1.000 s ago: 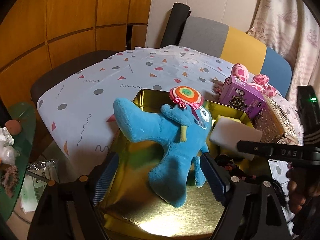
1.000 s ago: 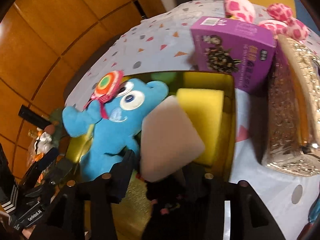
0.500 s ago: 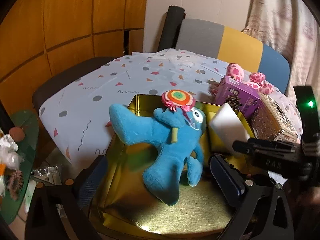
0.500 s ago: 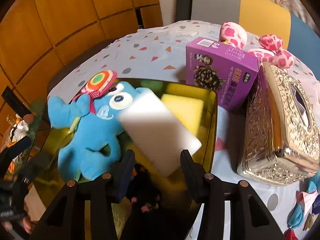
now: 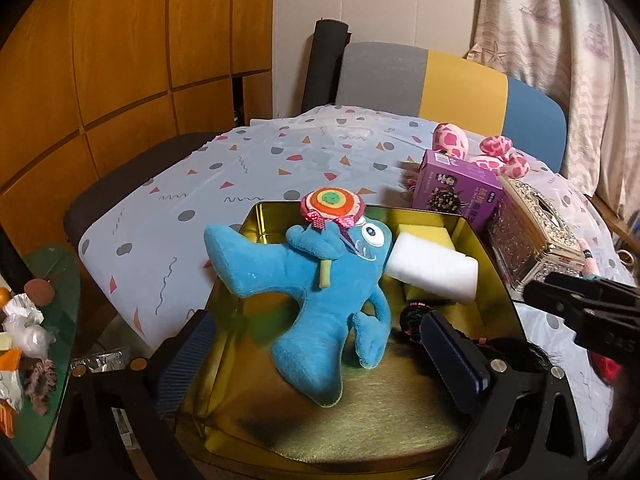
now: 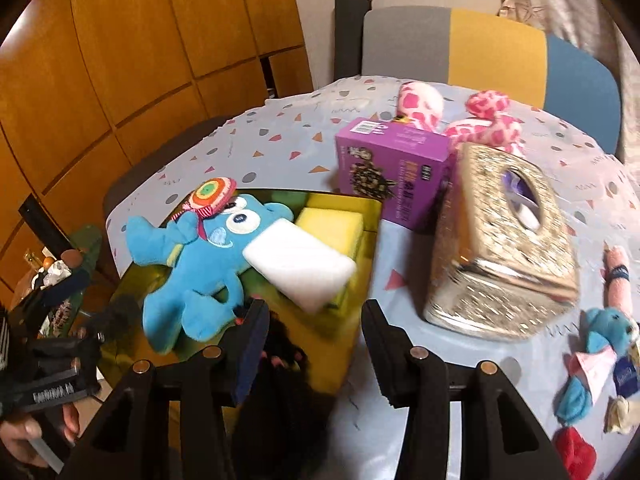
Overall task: Organize soft objects
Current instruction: 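Lower the white block into the gold tray and open the right tool, then move the left tool back to the table and grasp the red cloth, then grasp the beige mesh roll on the table with the right tool, then release the red plush in the gold tray with the left tool while the right holds the roll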
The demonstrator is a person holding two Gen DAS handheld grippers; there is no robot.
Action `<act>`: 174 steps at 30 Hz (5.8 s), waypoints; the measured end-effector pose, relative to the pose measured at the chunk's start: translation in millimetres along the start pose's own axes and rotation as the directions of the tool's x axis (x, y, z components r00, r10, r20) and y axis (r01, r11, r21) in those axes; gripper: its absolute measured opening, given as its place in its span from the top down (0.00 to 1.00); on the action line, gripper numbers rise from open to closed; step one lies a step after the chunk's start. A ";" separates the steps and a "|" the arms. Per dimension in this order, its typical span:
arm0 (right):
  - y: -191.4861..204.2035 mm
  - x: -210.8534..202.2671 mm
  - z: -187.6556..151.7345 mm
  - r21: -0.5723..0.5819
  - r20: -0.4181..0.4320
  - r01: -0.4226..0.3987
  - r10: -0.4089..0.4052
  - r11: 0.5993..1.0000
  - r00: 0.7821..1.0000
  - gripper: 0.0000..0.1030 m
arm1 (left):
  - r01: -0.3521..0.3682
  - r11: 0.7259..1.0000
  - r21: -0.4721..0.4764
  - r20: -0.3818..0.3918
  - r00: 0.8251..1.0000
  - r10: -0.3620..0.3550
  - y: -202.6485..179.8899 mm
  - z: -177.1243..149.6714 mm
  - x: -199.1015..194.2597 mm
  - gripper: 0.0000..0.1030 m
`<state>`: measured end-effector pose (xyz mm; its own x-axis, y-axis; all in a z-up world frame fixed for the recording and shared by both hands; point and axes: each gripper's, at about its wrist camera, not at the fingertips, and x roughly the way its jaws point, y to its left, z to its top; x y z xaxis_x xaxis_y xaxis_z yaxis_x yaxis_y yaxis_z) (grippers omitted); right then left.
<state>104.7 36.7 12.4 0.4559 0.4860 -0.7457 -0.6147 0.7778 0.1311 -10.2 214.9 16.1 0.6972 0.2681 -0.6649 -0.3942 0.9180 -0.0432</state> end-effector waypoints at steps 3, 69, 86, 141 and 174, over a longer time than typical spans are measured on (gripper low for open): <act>-10.9 -10.4 -7.4 0.012 0.007 0.024 -0.024 1.000 1.000 0.52 | 0.013 1.000 0.011 0.005 1.000 -0.013 -4.3 0.3 -2.9 0.00; -299.2 -198.9 -182.6 0.850 0.159 0.063 -0.368 0.524 0.916 0.46 | 0.610 0.547 0.573 -0.368 0.788 -0.494 -363.0 -105.8 31.8 0.68; -284.3 -171.4 -160.6 0.772 -0.019 0.217 -0.319 0.598 0.947 0.46 | 0.565 0.660 0.494 -0.254 0.821 -0.512 -302.4 -98.8 51.4 0.63; -288.7 -61.0 -134.7 0.637 -0.353 0.419 -0.237 0.647 0.905 0.57 | 0.670 0.638 0.379 -0.282 0.740 -0.610 -260.2 -74.8 -3.2 0.69; -273.5 -29.7 -113.4 0.556 -0.354 0.401 -0.229 0.728 0.907 0.57 | 0.084 0.980 -0.181 -0.142 0.984 -0.111 72.2 -21.8 26.4 0.65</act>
<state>186.3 -235.7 -75.4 0.3267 0.1211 -0.9373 0.0927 0.9829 0.1593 -33.3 281.9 -20.8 0.6446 0.1208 -0.7549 -0.4360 0.8692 -0.2333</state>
